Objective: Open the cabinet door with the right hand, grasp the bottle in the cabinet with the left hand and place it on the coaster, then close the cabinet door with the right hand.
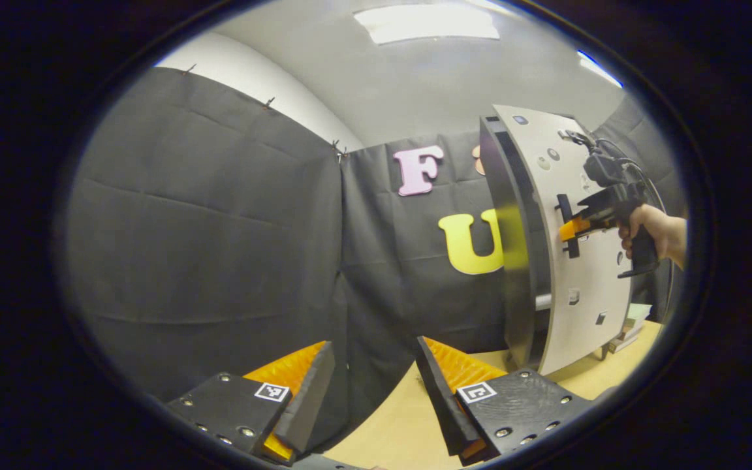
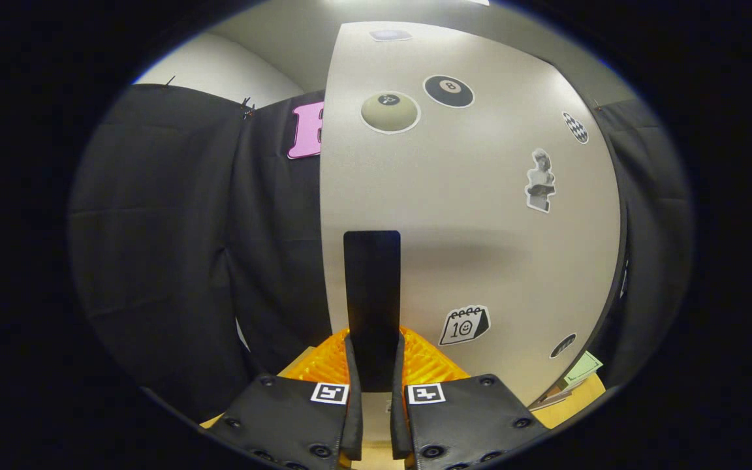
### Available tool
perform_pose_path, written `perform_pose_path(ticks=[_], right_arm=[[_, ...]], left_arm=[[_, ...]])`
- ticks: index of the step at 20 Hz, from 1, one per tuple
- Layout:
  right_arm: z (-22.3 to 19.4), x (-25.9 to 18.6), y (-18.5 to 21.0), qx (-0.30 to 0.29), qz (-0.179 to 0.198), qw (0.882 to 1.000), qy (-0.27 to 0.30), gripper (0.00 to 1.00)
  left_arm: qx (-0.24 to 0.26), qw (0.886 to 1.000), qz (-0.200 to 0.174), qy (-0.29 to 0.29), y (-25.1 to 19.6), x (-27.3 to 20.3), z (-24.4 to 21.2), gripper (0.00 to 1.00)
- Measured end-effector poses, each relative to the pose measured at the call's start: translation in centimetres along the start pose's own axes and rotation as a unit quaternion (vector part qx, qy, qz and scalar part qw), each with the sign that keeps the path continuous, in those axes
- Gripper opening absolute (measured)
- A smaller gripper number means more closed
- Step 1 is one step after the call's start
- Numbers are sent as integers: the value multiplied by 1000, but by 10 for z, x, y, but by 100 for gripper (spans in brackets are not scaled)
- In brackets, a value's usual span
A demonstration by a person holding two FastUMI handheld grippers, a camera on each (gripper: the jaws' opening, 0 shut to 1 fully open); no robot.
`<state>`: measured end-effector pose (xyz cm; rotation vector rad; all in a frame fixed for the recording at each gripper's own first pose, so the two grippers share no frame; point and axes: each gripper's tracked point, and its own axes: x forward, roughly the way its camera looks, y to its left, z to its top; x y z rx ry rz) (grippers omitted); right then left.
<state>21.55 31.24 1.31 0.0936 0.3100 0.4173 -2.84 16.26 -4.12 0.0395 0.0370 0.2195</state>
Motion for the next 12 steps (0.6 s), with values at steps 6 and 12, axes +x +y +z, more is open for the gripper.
perform_pose_path(ticks=[6, 12], right_arm=[[-1, -18, -12, 3, 37, 999, -4, 19], [-5, -29, -27, 4, 62, 998, -4, 19]], left_arm=[[-7, 1000, -24, -8, -41, -3, 7, 75], [-1, 999, -48, -13, -87, -18, 20, 75]])
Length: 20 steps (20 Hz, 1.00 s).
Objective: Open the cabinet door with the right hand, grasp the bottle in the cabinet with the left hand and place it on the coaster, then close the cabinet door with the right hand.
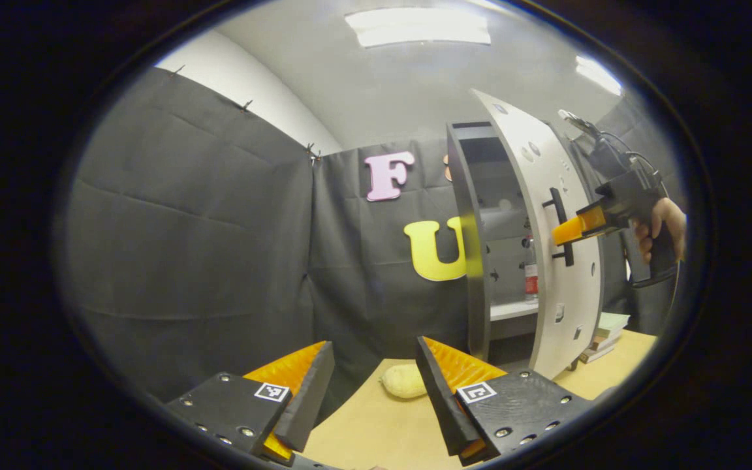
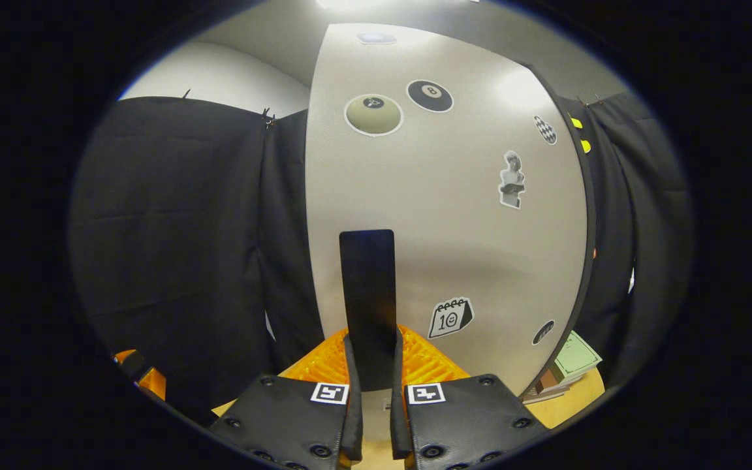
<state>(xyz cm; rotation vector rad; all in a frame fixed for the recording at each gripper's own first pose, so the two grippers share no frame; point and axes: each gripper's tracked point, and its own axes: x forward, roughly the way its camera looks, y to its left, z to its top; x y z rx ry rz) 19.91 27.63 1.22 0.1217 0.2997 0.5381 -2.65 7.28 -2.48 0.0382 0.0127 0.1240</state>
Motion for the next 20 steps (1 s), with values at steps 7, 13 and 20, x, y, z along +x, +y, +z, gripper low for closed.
perform_pose_path(ticks=[7, 13, 20], right_arm=[[-3, -18, -16, 3, 8, 1000, -1, 19], [-4, -37, -29, -1, 2, 1000, 1, 18], [-3, -49, -45, -6, -11, 1000, 0, 18]], left_arm=[[1, 1000, -23, -14, -38, -5, 14, 75], [-8, 998, -61, -17, -85, -9, 22, 75], [-14, 995, -95, -12, -125, -14, 23, 75]])
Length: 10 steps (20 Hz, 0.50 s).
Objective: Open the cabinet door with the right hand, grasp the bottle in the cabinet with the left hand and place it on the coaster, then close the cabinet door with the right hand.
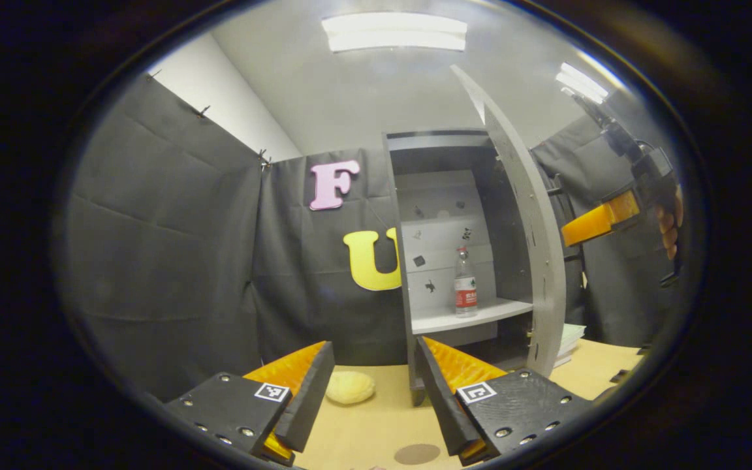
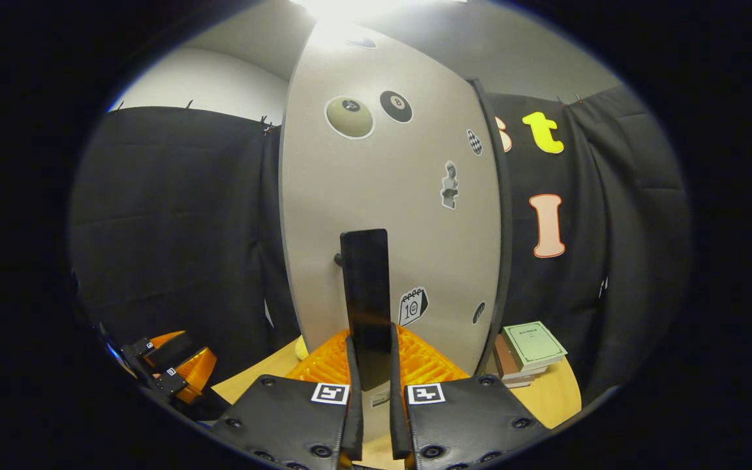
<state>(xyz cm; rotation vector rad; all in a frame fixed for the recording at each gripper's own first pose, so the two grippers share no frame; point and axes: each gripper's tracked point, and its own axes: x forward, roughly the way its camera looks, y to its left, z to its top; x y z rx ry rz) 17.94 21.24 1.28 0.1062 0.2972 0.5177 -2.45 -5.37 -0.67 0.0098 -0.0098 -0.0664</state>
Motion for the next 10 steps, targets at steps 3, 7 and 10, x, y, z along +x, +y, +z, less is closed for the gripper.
perform_pose_path(ticks=[3, 7, 10], right_arm=[[0, -4, -7, -2, -6, 1000, 1, 16], [-2, -9, -14, 12, -17, 1000, 0, 16], [-1, -14, -26, 9, -37, 999, -3, 18]], left_arm=[[-6, 1000, -8, -1, -16, 1, 2, 75], [-7, 1000, -20, -3, -37, -3, 7, 78], [-9, 1000, -30, -2, -55, -6, 8, 75]])
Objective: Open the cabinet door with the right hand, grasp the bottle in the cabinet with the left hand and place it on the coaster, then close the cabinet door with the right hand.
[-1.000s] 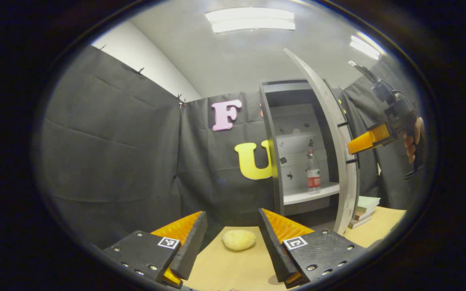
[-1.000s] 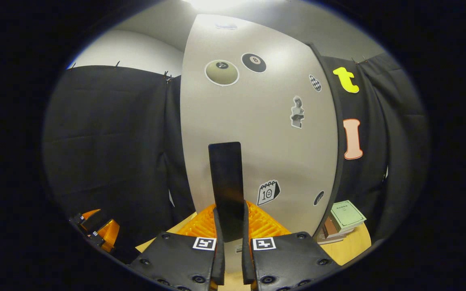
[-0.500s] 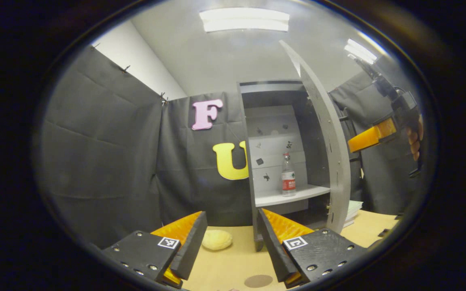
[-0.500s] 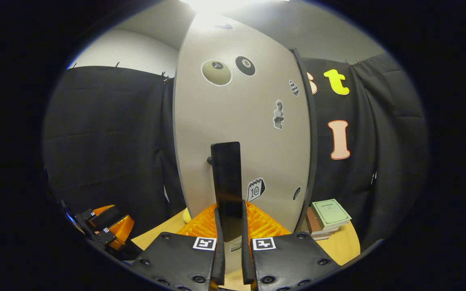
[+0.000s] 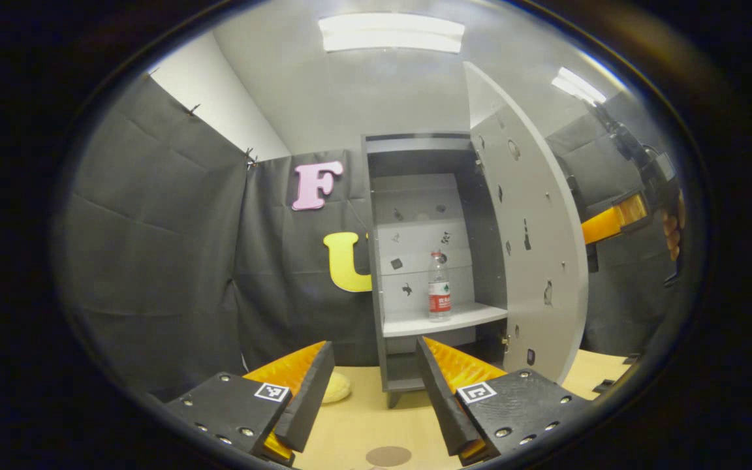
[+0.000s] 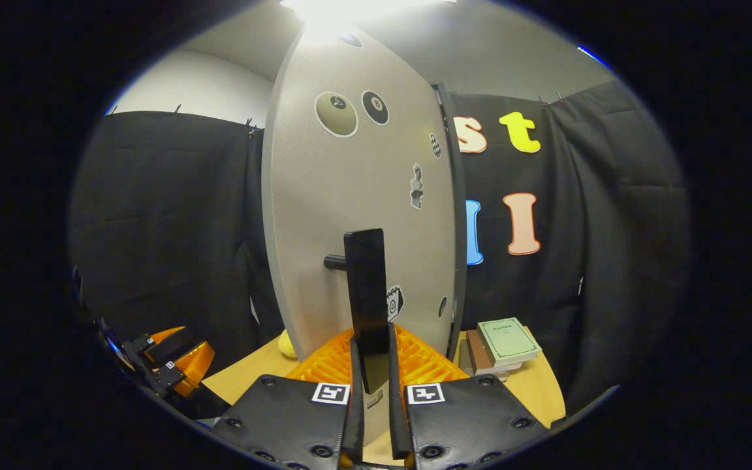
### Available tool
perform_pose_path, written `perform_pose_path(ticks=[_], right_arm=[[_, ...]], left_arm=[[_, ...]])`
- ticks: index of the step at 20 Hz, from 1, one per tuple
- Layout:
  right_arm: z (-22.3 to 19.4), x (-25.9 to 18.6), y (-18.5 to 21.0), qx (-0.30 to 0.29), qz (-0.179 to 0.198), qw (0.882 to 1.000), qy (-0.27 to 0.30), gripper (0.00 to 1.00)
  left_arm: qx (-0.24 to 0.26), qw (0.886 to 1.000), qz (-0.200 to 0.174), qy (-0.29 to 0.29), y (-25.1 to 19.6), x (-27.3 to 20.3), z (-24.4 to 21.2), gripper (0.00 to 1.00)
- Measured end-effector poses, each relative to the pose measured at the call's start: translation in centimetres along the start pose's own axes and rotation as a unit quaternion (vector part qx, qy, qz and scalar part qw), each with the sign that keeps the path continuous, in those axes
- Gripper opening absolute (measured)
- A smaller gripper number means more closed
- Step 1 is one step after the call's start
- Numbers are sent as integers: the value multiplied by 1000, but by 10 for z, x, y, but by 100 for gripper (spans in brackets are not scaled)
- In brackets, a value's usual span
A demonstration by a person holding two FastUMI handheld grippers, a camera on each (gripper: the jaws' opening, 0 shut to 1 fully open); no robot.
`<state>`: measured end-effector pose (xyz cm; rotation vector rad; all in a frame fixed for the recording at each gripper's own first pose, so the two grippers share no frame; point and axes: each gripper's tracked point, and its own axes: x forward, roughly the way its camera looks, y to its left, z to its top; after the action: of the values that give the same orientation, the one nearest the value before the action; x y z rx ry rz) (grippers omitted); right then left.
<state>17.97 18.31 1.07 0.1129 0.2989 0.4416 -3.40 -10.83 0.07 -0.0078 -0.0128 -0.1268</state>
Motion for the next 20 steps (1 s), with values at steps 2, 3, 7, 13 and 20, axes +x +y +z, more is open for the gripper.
perform_pose_path(ticks=[2, 3, 7, 13, 20], right_arm=[[1, -1, -8, 6, -17, 1000, -6, 15], [1, -1, -12, 9, -23, 1000, -9, 18], [1, -3, -25, 18, -45, 999, -17, 17], [8, -2, -32, 42, -48, 997, -40, 9], [8, -16, -38, 16, -34, 998, -48, 25]], left_arm=[[2, 1000, -7, -3, -12, -3, 4, 78], [4, 1000, -10, -4, -17, -5, 7, 78], [8, 1000, -17, -6, -37, -12, 12, 75], [14, 1000, -17, -11, -57, -19, 22, 75], [21, 999, -19, -34, -77, -10, 53, 75]])
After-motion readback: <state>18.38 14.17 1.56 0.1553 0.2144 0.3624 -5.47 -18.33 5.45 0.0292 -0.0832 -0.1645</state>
